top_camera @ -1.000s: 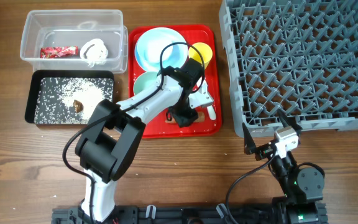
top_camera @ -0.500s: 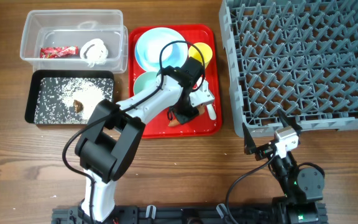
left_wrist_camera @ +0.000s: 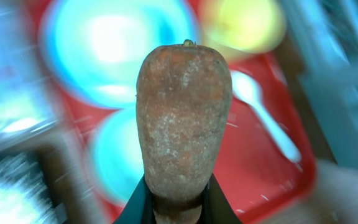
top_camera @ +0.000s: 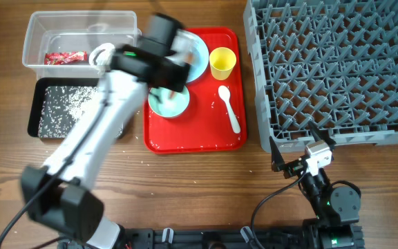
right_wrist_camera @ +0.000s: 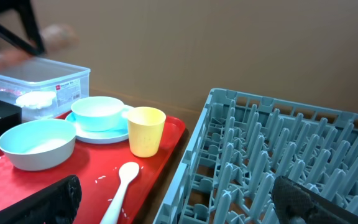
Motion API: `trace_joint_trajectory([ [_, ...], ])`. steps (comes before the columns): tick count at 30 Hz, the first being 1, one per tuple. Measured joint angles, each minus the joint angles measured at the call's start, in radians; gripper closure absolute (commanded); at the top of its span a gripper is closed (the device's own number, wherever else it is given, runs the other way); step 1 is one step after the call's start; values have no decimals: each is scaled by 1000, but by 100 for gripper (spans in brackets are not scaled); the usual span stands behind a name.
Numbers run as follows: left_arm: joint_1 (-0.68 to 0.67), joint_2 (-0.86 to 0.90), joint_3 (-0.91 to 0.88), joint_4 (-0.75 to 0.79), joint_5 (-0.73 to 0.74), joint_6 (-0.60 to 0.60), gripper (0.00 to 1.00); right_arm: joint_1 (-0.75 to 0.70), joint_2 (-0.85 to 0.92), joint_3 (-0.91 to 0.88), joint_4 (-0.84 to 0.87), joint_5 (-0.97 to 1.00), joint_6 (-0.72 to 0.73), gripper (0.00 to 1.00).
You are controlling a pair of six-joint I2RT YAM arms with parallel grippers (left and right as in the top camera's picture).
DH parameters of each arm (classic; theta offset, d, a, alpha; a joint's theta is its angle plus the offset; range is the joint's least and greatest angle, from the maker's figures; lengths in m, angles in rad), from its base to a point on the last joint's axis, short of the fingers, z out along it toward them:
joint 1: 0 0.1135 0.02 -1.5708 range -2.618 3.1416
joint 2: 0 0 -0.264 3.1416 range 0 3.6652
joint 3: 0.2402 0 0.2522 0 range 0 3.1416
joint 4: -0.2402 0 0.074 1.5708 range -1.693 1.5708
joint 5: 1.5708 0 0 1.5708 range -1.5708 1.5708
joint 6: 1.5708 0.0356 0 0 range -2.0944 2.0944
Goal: Sort waste into correct bins and load items into the dishwasher rack
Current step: 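Drop the carrot onto the black tray with left gripper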
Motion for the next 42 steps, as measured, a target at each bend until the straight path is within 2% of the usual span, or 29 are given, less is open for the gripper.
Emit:
trace_joint_trajectory([
  [5, 268, -6, 2, -84, -12, -173, 96, 0, 0, 0, 0, 0, 0, 0],
  [9, 427, -4, -26, -85, -18, -310, 96, 0, 0, 0, 0, 0, 0, 0],
  [14, 615, 4, -109, -79, -26, -578, 96, 0, 0, 0, 0, 0, 0, 0],
  [18, 667, 5, -197, -39, -67, -799, 95, 0, 0, 0, 0, 0, 0, 0],
  [21, 673, 7, -303, 77, -119, -953, 96, 0, 0, 0, 0, 0, 0, 0],
  [29, 672, 43, -491, 378, -154, -1113, 94, 0, 0, 0, 0, 0, 0, 0],
  [36, 672, 89, -510, 452, -158, -1184, 58, 0, 0, 0, 0, 0, 0, 0],
  [42, 672, 91, -510, 451, -157, -1188, 48, 0, 0, 0, 0, 0, 0, 0],
])
